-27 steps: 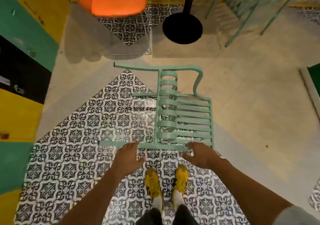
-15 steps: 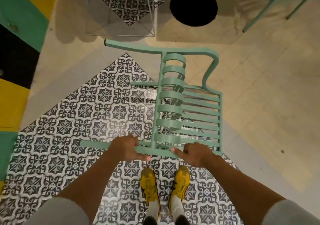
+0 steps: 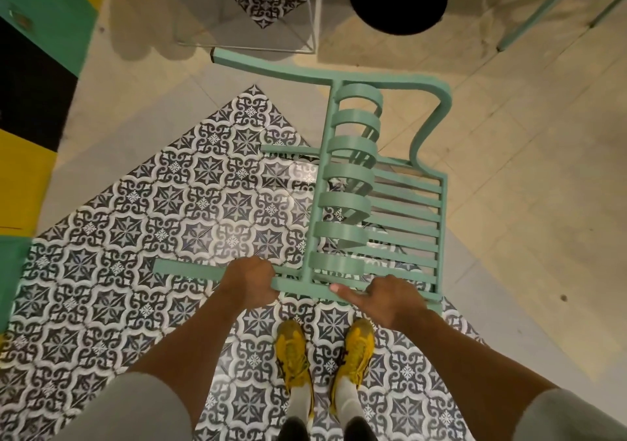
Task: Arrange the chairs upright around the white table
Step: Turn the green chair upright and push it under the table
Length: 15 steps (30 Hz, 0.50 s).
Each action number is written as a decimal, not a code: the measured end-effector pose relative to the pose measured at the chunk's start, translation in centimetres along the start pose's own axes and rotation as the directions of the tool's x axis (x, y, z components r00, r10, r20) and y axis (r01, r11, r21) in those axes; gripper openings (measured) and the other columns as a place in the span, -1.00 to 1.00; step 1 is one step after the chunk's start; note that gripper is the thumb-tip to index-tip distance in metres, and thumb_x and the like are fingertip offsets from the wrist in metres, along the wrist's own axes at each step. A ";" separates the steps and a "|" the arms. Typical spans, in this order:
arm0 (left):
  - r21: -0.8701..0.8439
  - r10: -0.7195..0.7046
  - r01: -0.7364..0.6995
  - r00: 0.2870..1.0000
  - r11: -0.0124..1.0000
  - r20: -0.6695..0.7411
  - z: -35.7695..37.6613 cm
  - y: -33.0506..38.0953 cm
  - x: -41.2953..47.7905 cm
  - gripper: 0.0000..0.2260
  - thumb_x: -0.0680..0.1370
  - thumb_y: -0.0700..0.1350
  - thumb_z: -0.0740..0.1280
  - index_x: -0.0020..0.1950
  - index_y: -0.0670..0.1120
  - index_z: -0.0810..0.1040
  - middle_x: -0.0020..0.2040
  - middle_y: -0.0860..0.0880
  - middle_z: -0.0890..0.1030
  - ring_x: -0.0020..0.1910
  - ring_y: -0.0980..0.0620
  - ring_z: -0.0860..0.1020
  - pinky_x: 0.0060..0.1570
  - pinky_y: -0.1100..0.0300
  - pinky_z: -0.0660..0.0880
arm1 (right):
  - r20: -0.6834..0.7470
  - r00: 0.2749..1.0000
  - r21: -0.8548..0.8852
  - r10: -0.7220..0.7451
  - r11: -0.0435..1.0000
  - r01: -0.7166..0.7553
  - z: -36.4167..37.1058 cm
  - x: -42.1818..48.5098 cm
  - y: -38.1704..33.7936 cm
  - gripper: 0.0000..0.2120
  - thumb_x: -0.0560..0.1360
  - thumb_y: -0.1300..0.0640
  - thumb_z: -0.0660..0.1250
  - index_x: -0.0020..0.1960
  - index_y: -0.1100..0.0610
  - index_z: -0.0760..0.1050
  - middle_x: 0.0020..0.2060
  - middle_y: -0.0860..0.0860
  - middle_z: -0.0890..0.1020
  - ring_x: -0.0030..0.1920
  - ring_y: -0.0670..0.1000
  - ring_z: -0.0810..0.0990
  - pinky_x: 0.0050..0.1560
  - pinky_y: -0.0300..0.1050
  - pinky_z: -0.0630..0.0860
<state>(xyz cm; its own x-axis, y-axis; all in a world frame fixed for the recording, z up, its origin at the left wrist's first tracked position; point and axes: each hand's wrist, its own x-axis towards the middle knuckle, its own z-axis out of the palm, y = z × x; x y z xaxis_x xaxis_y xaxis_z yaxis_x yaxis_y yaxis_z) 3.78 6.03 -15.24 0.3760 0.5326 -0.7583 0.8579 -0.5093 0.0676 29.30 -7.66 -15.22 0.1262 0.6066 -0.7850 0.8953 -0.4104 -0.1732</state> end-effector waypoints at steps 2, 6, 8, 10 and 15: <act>-0.003 0.007 -0.007 1.000 1.000 -0.006 -0.1 -0.7 0.2 -0.72 0.54 0.11 0.42 0.18 0.03 0.72 -0.12 0.06 0.65 -0.09 0.02 0.65 0.04 0.13 0.62 | -0.023 1.000 0.000 -0.007 1.000 0.007 0.1 0.1 -0.6 0.04 0.23 -0.88 -0.25 -0.46 0.05 0.44 -0.49 0.02 0.54 -0.35 0.04 0.66 0.00 0.03 0.65; 0.029 0.021 -0.019 0.998 0.999 -0.057 -1.1 -3.3 0.5 -0.68 0.55 0.13 0.44 0.24 0.02 0.70 -0.21 0.11 0.55 -0.16 0.06 0.59 0.02 0.15 0.63 | -0.084 0.996 0.030 -0.016 0.999 0.019 0.6 1.0 -2.9 0.07 0.24 -0.87 -0.26 -0.43 0.08 0.48 -0.46 0.02 0.57 -0.36 0.05 0.66 -0.04 0.03 0.68; 0.041 0.032 -0.030 0.998 0.999 -0.062 -1.9 -4.9 0.6 -0.68 0.58 0.13 0.44 0.27 0.03 0.68 -0.13 0.09 0.61 -0.10 0.06 0.62 0.08 0.11 0.65 | -0.109 0.994 0.035 -0.011 0.999 0.015 0.6 1.6 -4.5 0.12 0.25 -0.87 -0.27 -0.39 0.12 0.54 -0.43 0.04 0.61 -0.36 0.04 0.63 -0.12 -0.01 0.65; 0.036 0.040 -0.038 0.997 0.999 -0.062 -2.7 -6.6 0.9 -0.73 0.62 0.11 0.42 0.23 0.01 0.70 -0.11 0.08 0.66 -0.11 0.06 0.64 0.06 0.12 0.66 | -0.114 0.993 0.032 -0.014 0.999 0.018 0.5 2.2 -6.2 0.14 0.26 -0.86 -0.29 -0.37 0.12 0.57 -0.38 0.06 0.61 -0.35 0.04 0.61 -0.16 0.00 0.62; 0.093 0.046 -0.037 0.994 0.995 -0.097 -3.8 -10.0 1.6 -0.77 0.63 0.10 0.41 0.20 0.04 0.72 -0.11 0.05 0.69 -0.10 0.04 0.67 0.04 0.13 0.63 | -0.114 0.993 0.073 -0.018 0.997 0.027 0.3 3.2 -9.7 0.13 0.27 -0.85 -0.30 -0.35 0.13 0.55 -0.38 0.07 0.60 -0.35 0.07 0.60 -0.24 -0.05 0.54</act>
<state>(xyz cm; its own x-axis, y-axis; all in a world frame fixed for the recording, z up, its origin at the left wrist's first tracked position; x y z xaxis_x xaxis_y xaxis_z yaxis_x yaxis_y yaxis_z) -2.89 14.59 -14.70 0.4474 0.5713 -0.6880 0.8069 -0.5896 0.0351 20.92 -1.92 -16.23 0.1578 0.6877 -0.7086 0.8649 -0.4425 -0.2368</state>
